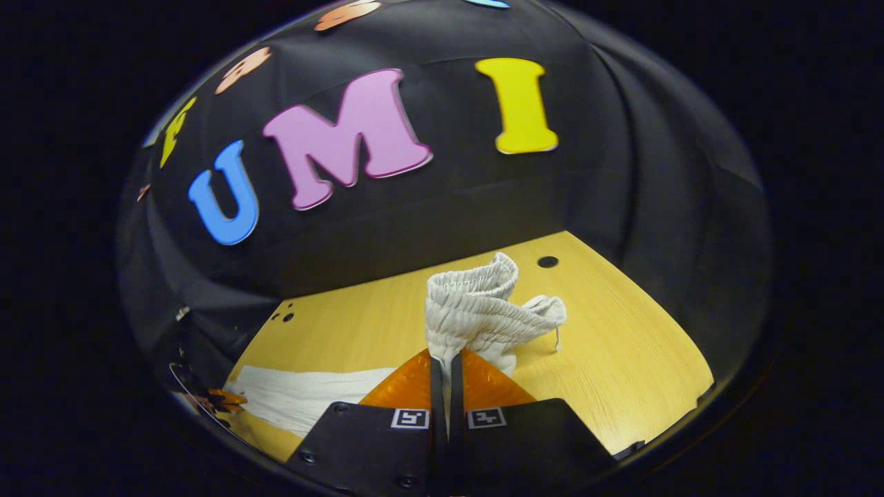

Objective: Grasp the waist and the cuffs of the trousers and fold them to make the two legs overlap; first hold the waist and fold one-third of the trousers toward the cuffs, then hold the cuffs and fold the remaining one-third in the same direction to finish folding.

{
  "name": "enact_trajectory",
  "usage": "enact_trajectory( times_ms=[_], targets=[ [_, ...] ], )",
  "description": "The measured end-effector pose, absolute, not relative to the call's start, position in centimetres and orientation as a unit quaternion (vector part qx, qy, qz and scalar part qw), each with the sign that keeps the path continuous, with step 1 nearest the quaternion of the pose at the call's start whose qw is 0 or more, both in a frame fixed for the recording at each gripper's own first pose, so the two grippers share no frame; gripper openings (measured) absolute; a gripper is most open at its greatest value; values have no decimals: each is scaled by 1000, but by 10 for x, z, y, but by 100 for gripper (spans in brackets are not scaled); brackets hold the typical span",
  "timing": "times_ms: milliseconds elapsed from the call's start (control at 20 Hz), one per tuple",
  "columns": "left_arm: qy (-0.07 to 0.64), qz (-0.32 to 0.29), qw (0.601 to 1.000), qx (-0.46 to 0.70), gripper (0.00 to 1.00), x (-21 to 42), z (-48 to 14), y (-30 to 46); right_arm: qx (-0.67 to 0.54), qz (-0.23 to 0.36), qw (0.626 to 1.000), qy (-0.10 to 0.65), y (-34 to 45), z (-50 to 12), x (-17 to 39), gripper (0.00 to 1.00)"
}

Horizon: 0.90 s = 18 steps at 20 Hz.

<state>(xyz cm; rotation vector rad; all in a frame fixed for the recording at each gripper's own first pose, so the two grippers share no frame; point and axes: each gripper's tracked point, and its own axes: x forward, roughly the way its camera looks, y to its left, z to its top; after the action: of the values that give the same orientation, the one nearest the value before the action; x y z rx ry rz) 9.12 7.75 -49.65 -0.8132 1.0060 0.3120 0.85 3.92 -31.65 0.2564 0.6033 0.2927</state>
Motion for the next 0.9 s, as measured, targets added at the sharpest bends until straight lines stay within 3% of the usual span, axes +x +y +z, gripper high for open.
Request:
enact_trajectory(
  times_ms=[400, 700, 800, 900],
  targets=[
    [456, 141, 787, -391, 7, 92, -495, 79, 25, 284, 887, 364, 201, -384, -51, 5],
    [453, 141, 785, -398, 7, 91, -496, 77, -91, 348, 833, 421, 240, -449, -101, 5],
    [451, 143, 786, -398, 7, 91, -496, 78, -89, 365, 818, 436, 243, -451, -114, 8],
    [448, 145, 787, -399, 7, 92, -496, 78, -44, 374, 811, 448, 251, -445, -122, 19]
  ],
)
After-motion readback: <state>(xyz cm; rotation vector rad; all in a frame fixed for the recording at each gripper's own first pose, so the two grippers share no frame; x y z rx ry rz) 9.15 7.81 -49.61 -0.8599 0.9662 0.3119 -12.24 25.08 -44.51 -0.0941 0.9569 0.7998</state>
